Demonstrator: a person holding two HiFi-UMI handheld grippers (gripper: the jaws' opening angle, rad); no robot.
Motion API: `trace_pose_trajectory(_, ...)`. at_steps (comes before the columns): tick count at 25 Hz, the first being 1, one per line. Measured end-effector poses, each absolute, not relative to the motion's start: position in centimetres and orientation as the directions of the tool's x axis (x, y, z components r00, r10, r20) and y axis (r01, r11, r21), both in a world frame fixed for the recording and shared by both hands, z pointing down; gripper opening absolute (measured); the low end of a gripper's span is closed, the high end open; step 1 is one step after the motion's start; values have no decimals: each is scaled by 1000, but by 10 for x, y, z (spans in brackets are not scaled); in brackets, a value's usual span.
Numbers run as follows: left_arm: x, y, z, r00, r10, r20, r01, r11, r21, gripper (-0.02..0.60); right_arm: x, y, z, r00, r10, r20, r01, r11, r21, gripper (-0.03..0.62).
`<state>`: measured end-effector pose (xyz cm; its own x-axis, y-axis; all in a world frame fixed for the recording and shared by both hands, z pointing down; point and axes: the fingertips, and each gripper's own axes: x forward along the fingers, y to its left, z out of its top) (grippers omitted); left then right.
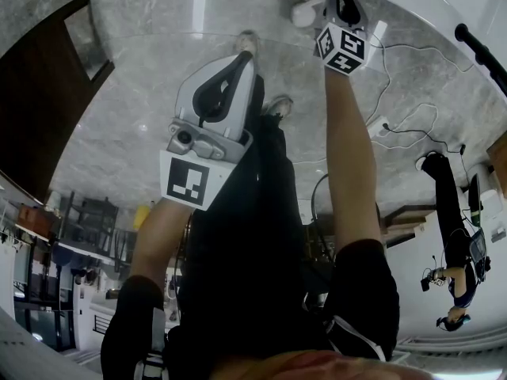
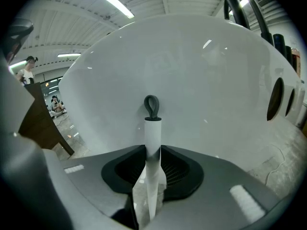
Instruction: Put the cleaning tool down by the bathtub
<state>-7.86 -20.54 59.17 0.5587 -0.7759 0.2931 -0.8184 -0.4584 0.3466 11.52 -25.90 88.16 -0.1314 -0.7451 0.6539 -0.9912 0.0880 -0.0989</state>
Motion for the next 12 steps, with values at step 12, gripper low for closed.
trace_pose_trajectory(12, -81, -197, 587, 551, -783, 288, -822, -449, 352, 8, 115, -245, 876, -134, -740, 659, -991, 93, -96, 127)
